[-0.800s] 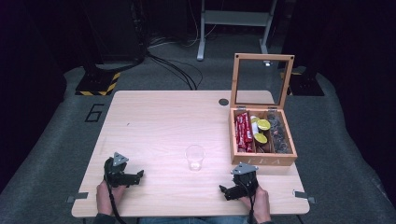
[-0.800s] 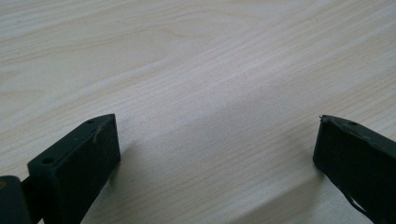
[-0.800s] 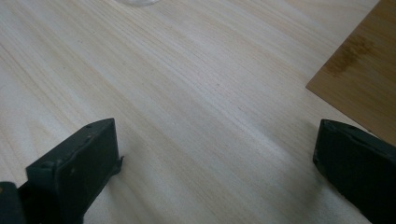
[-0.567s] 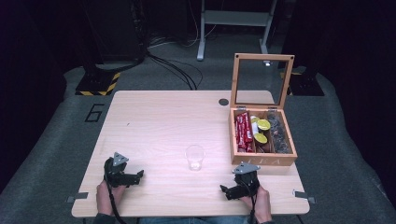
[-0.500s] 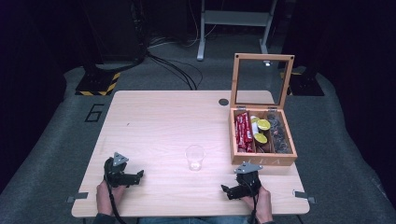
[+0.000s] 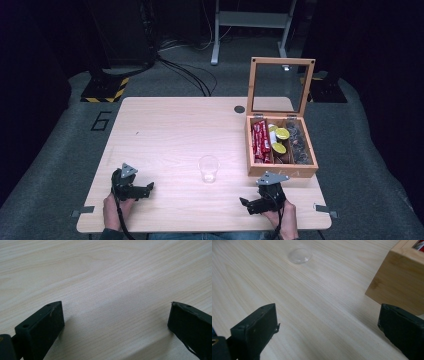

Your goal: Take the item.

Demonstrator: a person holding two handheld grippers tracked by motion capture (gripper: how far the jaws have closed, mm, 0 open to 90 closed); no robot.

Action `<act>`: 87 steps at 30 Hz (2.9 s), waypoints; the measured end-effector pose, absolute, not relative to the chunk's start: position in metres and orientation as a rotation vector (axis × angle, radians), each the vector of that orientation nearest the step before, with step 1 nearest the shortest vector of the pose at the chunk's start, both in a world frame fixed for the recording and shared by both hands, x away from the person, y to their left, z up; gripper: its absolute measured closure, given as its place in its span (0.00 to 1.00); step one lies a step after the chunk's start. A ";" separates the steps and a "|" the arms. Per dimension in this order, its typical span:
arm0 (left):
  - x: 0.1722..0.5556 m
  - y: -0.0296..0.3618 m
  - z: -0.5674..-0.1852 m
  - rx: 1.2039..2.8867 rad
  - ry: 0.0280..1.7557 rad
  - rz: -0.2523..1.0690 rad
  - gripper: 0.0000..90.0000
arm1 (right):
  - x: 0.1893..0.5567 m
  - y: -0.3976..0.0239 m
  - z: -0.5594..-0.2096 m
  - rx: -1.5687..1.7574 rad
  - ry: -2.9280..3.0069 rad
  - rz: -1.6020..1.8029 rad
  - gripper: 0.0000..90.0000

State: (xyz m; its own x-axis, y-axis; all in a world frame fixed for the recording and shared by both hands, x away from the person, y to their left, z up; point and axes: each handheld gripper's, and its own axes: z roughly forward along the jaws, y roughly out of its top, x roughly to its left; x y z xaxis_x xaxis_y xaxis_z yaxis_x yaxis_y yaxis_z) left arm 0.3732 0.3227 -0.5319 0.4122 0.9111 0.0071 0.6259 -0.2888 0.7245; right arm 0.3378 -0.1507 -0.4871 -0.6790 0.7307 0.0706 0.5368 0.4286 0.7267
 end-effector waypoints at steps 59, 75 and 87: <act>0.373 0.323 -0.531 2.036 1.295 0.564 0.00 | 0.431 -0.302 -0.423 1.524 2.105 1.065 0.40; 0.373 0.323 -0.531 2.037 1.295 0.564 0.00 | 0.455 -0.301 -0.442 1.650 2.116 0.903 0.59; 0.373 0.323 -0.531 2.038 1.295 0.563 0.00 | 0.463 -0.299 -0.456 1.690 2.139 0.816 0.77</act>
State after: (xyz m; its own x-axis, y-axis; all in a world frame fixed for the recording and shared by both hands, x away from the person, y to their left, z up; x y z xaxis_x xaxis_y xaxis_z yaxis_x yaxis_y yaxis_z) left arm 0.3731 0.3235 -0.5313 0.4196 0.9076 0.0122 0.6284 -0.3002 0.7176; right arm 0.4627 -0.2986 -0.4564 -0.2665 0.9571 0.1142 0.7899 0.1489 0.5949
